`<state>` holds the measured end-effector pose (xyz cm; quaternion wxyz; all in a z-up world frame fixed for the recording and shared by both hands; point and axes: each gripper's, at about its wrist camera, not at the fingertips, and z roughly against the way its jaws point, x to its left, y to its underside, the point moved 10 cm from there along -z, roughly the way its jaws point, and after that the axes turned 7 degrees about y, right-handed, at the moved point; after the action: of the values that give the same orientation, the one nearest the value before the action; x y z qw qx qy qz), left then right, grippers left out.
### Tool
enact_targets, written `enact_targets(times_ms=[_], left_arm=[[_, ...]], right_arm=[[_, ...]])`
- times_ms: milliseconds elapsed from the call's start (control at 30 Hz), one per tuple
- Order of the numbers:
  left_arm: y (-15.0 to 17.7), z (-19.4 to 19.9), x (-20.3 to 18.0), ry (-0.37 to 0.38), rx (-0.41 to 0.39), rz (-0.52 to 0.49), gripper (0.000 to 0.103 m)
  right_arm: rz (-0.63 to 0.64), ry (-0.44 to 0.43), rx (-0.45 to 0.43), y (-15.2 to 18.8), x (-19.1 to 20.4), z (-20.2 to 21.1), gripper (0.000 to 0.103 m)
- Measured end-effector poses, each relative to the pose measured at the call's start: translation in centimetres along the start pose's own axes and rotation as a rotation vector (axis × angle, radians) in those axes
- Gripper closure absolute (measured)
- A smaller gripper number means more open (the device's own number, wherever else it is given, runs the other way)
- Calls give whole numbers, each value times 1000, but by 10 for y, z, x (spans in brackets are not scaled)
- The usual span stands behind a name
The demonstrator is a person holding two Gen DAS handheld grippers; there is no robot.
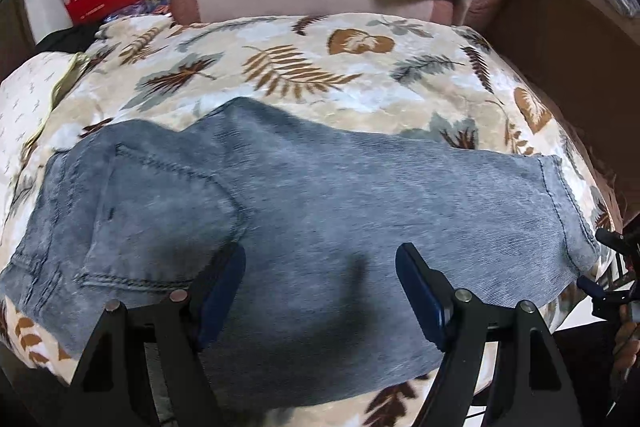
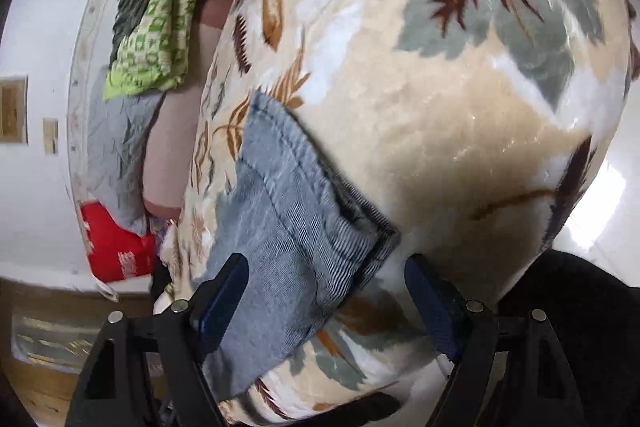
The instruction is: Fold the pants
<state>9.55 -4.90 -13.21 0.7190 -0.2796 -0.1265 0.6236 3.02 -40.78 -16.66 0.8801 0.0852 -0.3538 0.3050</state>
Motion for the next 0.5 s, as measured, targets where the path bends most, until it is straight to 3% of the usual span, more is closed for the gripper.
enact_targets(times_ms=[267, 500], left_arm=[[-8, -28, -50, 28, 21, -72, 25], [4, -54, -56, 11, 77, -92, 25]], right_arm=[[39, 30, -32, -13, 10, -7, 25], [220, 219, -79, -3, 19, -14, 29]])
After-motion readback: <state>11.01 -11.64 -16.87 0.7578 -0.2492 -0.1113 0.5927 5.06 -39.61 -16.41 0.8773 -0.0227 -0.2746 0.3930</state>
